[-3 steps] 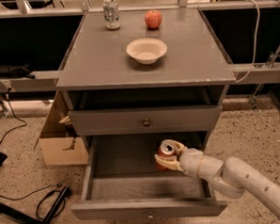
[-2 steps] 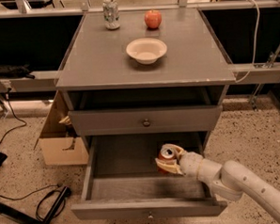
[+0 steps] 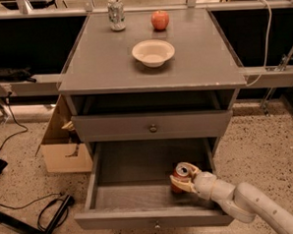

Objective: Place coke can into middle drawer

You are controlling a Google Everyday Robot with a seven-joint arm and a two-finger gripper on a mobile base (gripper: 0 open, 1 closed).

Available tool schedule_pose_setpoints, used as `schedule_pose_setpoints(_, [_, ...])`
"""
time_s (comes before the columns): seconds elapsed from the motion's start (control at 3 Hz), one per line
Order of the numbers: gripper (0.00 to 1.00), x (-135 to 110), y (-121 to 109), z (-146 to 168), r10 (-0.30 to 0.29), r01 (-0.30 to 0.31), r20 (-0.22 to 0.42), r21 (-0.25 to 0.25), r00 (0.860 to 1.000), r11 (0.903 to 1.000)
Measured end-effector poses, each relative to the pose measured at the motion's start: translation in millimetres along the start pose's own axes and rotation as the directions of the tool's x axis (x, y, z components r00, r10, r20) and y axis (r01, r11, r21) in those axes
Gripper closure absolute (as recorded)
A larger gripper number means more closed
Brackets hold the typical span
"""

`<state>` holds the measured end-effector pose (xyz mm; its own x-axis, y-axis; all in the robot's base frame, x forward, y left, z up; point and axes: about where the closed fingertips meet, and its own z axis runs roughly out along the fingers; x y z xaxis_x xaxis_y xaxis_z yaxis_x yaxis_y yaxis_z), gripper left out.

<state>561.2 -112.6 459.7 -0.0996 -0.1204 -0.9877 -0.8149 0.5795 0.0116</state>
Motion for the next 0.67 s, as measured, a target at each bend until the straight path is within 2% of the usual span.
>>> schedule_pose_setpoints(0.33, [0.82, 2.9, 1.0, 0.8, 0.005, -0.005, 0.0, -0.001, 1.0, 1.0])
schedule_pose_setpoints(0.67, [0.58, 2.9, 1.0, 0.8, 0.005, -0.005, 0.0, -0.001, 1.0, 1.0])
